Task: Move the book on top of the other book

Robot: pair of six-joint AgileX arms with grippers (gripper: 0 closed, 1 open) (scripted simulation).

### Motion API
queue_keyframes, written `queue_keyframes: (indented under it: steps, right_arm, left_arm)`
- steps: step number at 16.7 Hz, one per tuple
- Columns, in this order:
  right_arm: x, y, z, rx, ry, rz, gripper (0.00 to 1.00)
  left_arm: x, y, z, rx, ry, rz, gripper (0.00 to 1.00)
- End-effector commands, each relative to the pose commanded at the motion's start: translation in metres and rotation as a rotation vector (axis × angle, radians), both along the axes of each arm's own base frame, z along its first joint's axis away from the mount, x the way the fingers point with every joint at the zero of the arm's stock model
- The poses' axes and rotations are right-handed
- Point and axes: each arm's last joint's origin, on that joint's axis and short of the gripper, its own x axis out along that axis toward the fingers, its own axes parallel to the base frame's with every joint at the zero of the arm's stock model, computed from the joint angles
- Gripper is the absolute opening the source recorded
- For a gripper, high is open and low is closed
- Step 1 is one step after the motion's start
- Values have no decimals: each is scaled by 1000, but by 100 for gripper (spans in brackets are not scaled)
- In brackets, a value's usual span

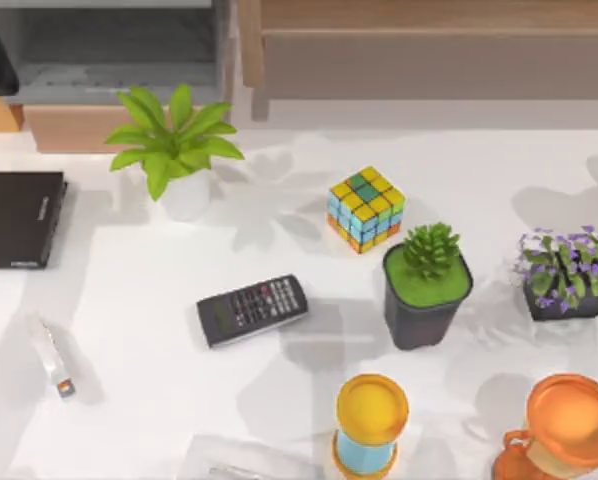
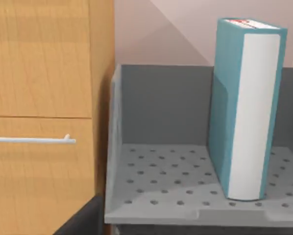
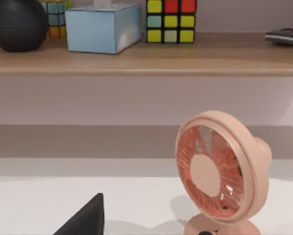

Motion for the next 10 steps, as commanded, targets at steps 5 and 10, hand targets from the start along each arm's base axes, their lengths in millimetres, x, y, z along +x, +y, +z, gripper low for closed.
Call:
queue_keyframes:
  steps: [5,10]
  right_arm:
    - [0,0,0,0,0,0,100]
    - [0,0,0,0,0,0,100]
  left_arm:
    - [120,-31,-12,6,66,-3,100]
    - [195,-60,-43,4,57,-4,100]
